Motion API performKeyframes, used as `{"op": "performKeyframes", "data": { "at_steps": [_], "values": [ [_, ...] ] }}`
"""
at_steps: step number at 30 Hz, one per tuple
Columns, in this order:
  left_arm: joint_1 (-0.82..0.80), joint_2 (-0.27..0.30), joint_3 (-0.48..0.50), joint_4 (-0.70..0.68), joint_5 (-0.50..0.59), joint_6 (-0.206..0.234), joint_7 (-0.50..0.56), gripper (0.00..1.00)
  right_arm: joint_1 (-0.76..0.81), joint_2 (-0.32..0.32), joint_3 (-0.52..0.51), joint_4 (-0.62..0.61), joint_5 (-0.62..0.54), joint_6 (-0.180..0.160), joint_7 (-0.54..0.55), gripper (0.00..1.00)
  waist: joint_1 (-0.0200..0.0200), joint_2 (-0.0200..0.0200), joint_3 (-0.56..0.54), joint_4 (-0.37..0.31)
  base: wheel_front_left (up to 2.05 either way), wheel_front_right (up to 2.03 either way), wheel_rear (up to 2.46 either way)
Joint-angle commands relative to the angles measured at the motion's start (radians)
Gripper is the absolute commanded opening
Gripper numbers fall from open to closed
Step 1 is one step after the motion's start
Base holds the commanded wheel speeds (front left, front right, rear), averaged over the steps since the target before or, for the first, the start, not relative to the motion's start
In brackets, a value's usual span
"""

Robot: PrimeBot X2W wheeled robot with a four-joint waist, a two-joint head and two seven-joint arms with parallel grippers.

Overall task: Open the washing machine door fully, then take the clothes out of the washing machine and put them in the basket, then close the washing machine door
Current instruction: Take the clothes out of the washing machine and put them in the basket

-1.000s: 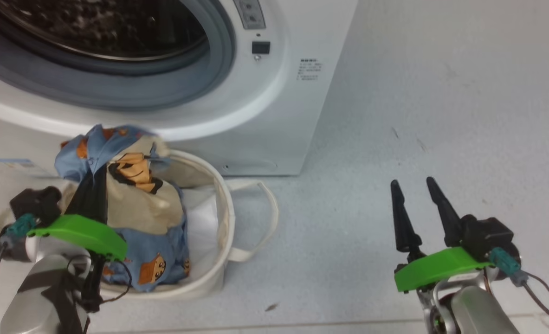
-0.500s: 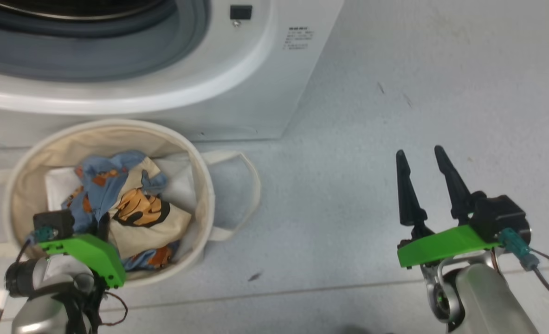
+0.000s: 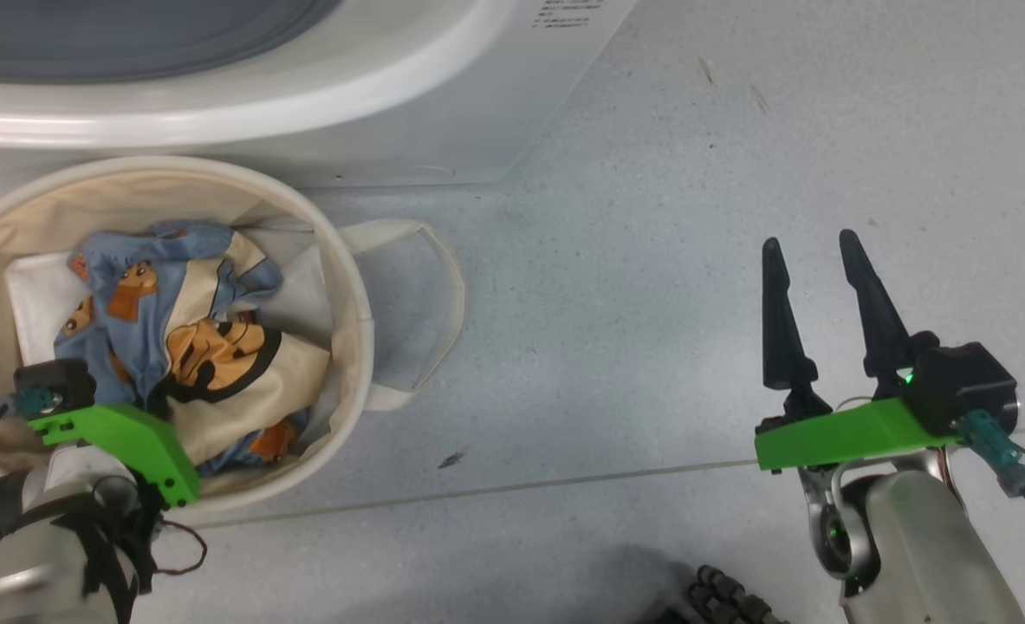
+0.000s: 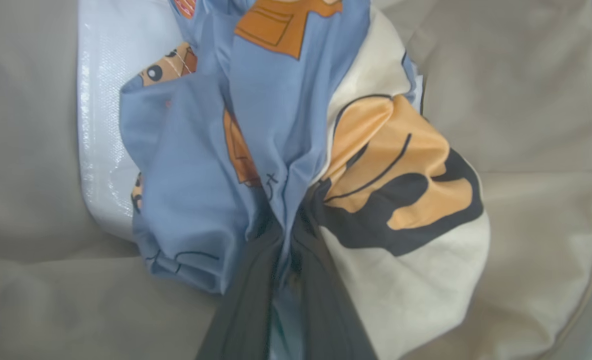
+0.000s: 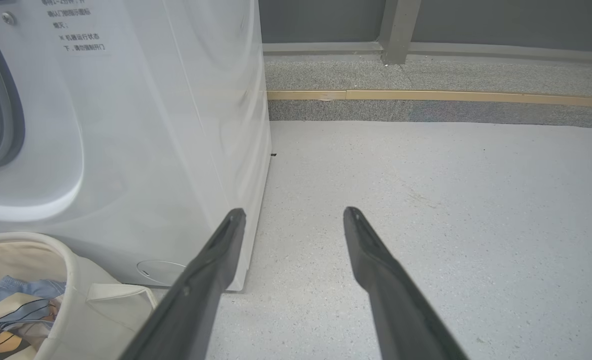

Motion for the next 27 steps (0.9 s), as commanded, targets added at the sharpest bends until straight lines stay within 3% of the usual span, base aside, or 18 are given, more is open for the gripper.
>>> {"op": "performKeyframes", "data": {
  "at_steps": [1,2,3,12,18,27],
  "values": [
    [-0.006,0.041,0.015,-0.001,0.002,-0.005,-0.026,0.65,0.015,0.002,0.011,-0.031,-0.01,0.001,-0.012,1.0,0.0,0.0,-0.003,0.005,0.0,0.0,0.0],
    [-0.007,0.04,0.016,-0.001,0.001,-0.005,-0.037,0.98,0.015,0.003,0.012,-0.03,-0.01,0.001,-0.012,1.0,0.0,0.0,-0.009,0.008,0.0,0.0,0.0],
    [-0.008,0.039,0.019,0.0,-0.003,-0.003,-0.052,1.0,0.014,0.004,0.013,-0.028,-0.01,0.001,-0.012,1.0,0.0,0.0,-0.015,0.011,0.0,0.0,0.0],
    [0.003,0.031,-0.003,0.001,0.015,0.002,-0.163,1.0,-0.006,0.006,0.044,0.023,0.016,0.001,-0.012,1.0,0.0,0.0,-0.138,0.053,0.0,0.0,0.0],
    [0.036,0.04,0.016,-0.05,0.006,-0.002,-0.179,1.0,-0.005,0.003,0.085,0.074,0.042,0.001,-0.012,1.0,0.0,0.0,-0.245,0.083,0.0,0.0,0.0],
    [0.197,0.083,0.14,-0.349,0.081,0.004,-0.18,1.0,0.048,-0.02,0.134,0.143,0.089,0.001,-0.012,1.0,0.0,0.0,-0.437,0.13,0.0,0.0,0.0]
  ]
}}
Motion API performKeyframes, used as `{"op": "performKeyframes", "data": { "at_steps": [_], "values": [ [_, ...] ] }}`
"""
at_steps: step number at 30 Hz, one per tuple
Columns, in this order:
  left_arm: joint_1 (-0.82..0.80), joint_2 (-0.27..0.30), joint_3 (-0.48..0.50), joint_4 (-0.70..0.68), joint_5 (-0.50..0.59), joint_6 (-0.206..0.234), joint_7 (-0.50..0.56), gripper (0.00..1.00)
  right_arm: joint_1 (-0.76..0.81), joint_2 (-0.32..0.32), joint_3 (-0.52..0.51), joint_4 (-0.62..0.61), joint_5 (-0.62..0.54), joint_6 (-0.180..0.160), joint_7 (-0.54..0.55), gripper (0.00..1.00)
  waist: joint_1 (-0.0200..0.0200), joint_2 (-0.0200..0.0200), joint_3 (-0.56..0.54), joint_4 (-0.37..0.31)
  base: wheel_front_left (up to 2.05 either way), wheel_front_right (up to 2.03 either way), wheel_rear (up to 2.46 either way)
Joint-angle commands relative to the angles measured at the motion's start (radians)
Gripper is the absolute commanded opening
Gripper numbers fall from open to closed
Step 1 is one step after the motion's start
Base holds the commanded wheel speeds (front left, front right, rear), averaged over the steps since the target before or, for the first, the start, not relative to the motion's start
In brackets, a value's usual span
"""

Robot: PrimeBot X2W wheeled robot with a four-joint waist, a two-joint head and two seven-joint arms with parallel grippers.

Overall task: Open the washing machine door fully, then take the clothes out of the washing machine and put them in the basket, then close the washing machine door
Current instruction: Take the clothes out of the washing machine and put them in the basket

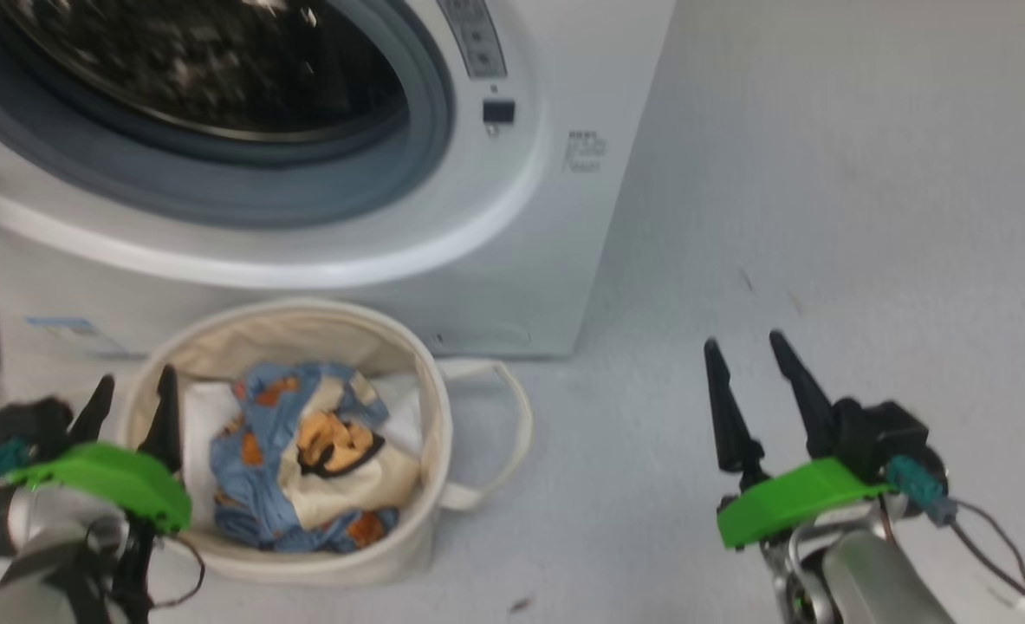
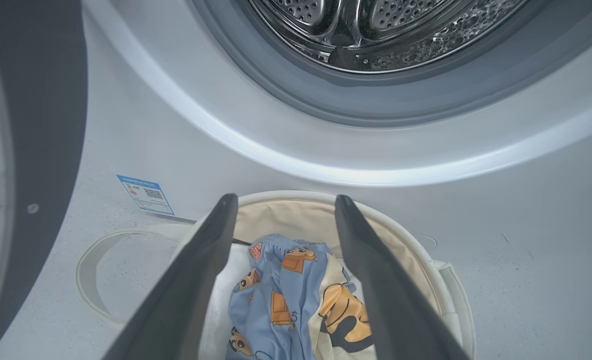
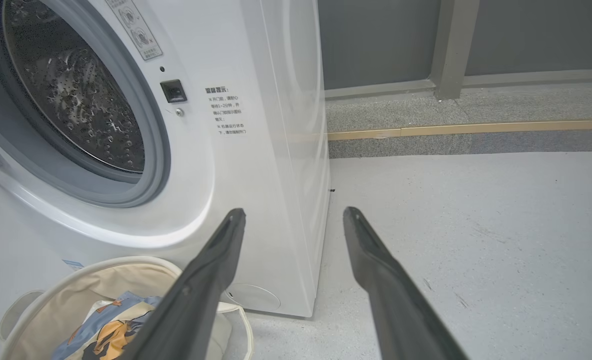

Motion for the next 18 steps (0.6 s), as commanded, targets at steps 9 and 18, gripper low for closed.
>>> {"op": "performKeyframes", "data": {
  "at_steps": [9,18],
  "values": [
    [0.186,0.005,0.197,-0.282,0.082,0.011,-0.013,1.0,0.064,-0.012,0.037,-0.01,0.044,0.001,-0.012,1.0,0.0,-0.0001,-0.172,0.058,0.0,0.0,0.0],
    [0.348,-0.016,0.232,-0.419,0.143,0.04,-0.013,1.0,0.081,-0.023,0.041,-0.022,0.039,0.001,-0.012,1.0,0.0,-0.0001,-0.224,0.055,0.0,0.0,0.0]
  ]
}}
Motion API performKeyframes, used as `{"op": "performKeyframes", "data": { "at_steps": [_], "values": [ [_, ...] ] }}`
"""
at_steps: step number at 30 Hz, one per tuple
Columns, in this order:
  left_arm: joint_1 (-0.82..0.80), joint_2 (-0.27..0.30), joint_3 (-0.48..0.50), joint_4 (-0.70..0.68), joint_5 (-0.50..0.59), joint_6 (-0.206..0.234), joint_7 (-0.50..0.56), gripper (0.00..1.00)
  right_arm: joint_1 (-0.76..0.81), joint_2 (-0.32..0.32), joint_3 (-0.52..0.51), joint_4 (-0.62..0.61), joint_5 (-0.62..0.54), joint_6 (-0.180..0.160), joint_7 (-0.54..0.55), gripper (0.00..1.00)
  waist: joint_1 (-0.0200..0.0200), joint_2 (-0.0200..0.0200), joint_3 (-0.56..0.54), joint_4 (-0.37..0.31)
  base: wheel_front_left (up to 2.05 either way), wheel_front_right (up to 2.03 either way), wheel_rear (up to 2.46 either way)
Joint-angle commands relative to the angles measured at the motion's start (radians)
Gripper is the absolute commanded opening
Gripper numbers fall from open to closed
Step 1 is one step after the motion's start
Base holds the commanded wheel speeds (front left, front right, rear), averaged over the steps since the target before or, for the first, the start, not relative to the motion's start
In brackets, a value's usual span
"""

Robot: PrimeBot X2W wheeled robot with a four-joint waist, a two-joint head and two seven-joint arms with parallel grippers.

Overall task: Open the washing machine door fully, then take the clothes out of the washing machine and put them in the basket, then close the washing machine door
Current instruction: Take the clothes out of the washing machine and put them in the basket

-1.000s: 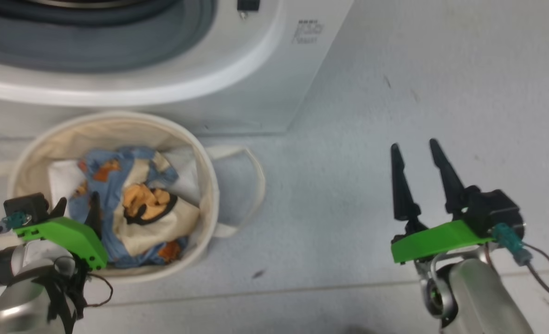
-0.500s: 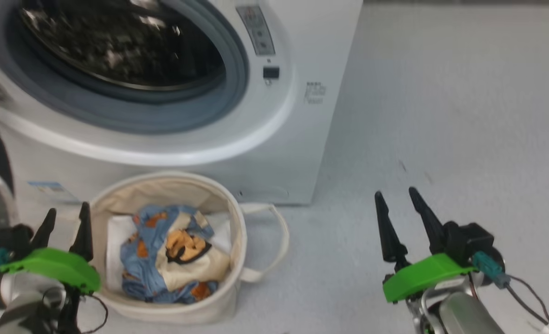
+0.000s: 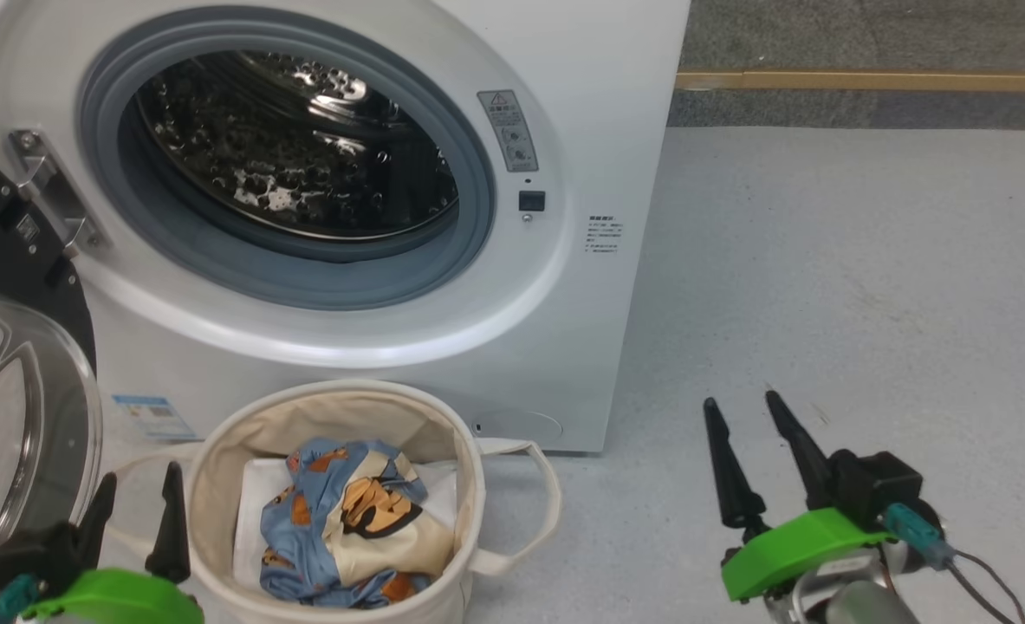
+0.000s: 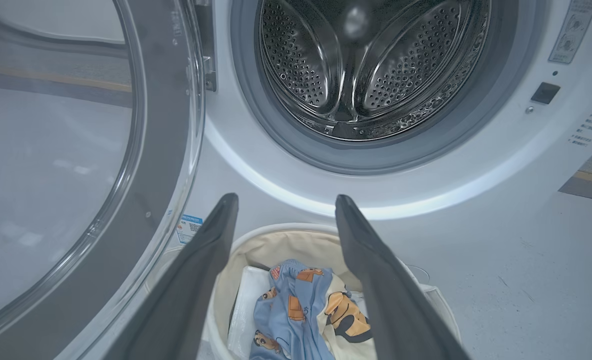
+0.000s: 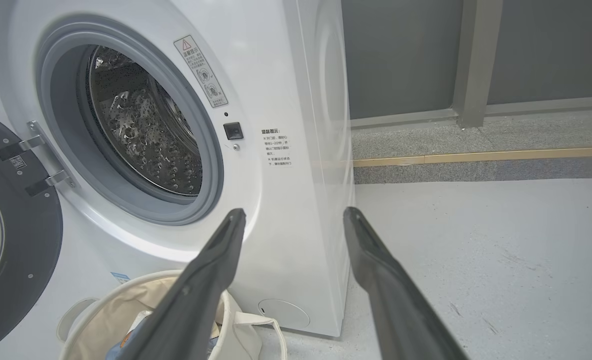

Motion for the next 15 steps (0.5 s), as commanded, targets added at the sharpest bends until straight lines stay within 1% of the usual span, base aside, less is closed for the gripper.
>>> {"op": "performKeyframes", "data": {
  "at_steps": [1,7,15],
  "values": [
    [0.0,0.028,0.049,-0.077,0.018,0.012,-0.012,1.0,-0.01,-0.012,0.003,-0.038,-0.008,0.001,-0.012,1.0,0.0001,-0.0001,-0.006,-0.004,0.0,0.0,0.0],
    [0.082,0.024,0.055,-0.184,0.028,0.027,-0.012,1.0,0.0,-0.014,-0.024,-0.041,-0.018,0.001,-0.012,1.0,0.0001,-0.0001,-0.015,-0.014,0.0,0.0,0.0],
    [0.138,0.025,0.062,-0.256,0.013,0.044,0.005,1.0,-0.009,-0.014,-0.021,-0.037,-0.02,0.001,-0.012,1.0,0.0001,-0.0001,-0.018,-0.022,0.0,0.0,0.0]
  ]
}}
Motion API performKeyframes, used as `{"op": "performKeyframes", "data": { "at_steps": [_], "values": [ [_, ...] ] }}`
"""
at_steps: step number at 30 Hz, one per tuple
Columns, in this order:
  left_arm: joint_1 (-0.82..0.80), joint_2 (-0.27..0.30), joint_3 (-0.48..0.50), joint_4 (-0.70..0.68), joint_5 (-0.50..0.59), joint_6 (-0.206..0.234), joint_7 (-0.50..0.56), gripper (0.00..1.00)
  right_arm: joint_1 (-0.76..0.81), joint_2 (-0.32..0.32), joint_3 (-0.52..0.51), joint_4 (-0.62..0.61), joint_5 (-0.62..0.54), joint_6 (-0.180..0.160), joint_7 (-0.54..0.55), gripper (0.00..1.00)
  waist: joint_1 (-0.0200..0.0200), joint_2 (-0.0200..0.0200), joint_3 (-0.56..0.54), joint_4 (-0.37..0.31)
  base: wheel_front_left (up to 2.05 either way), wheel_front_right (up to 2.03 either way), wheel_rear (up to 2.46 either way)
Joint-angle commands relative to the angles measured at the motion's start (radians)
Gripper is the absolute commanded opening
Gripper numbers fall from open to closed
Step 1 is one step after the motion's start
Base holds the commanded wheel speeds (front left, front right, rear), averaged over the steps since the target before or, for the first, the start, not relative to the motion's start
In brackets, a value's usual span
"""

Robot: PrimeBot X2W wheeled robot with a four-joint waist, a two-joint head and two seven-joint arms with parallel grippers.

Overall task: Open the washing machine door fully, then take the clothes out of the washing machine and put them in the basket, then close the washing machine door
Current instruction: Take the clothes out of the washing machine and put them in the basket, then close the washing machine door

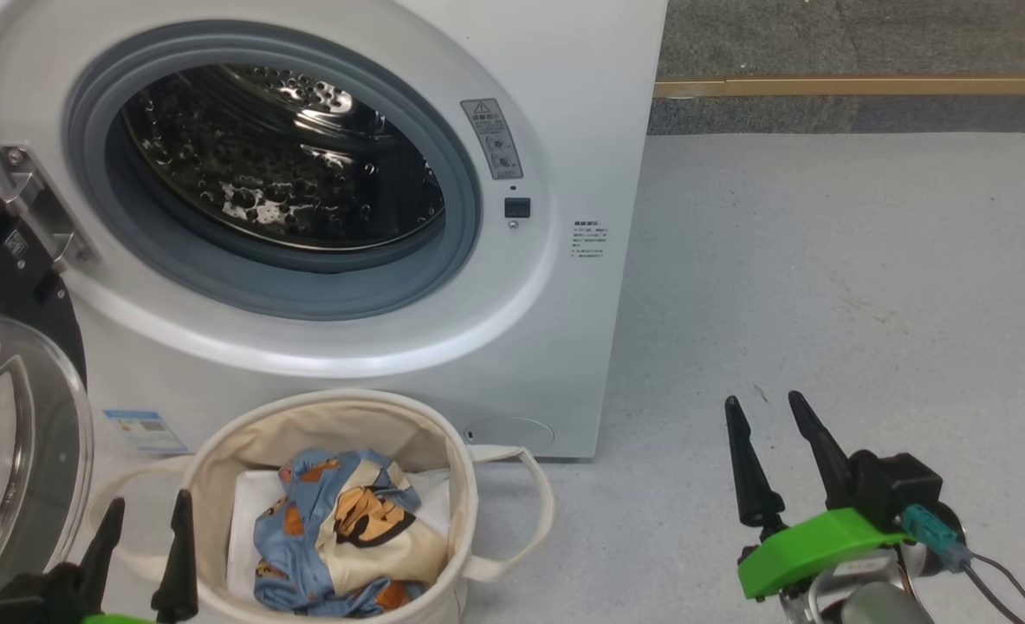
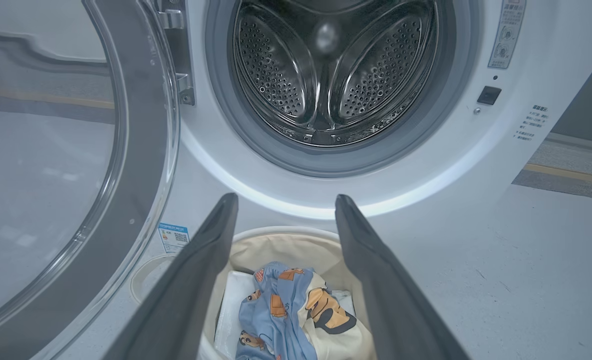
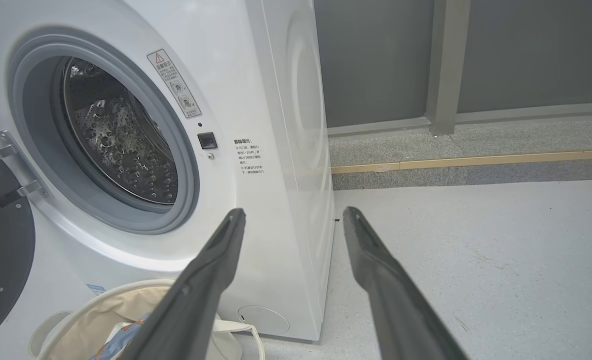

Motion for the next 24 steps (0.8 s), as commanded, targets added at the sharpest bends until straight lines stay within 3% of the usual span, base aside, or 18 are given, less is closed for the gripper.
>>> {"op": "performKeyframes", "data": {
  "at_steps": [1,24],
  "values": [
    [-0.027,0.026,0.049,-0.043,-0.011,0.006,0.0,1.0,-0.022,-0.006,0.02,-0.033,-0.002,0.001,-0.012,1.0,0.0,-0.0001,-0.002,0.001,0.0,0.0,0.0],
    [-0.029,0.06,0.03,-0.039,-0.021,-0.007,0.006,1.0,-0.024,-0.005,0.037,-0.022,0.007,0.001,-0.012,1.0,0.0,-0.0001,-0.015,-0.004,0.0,0.0,0.0]
  ]
}}
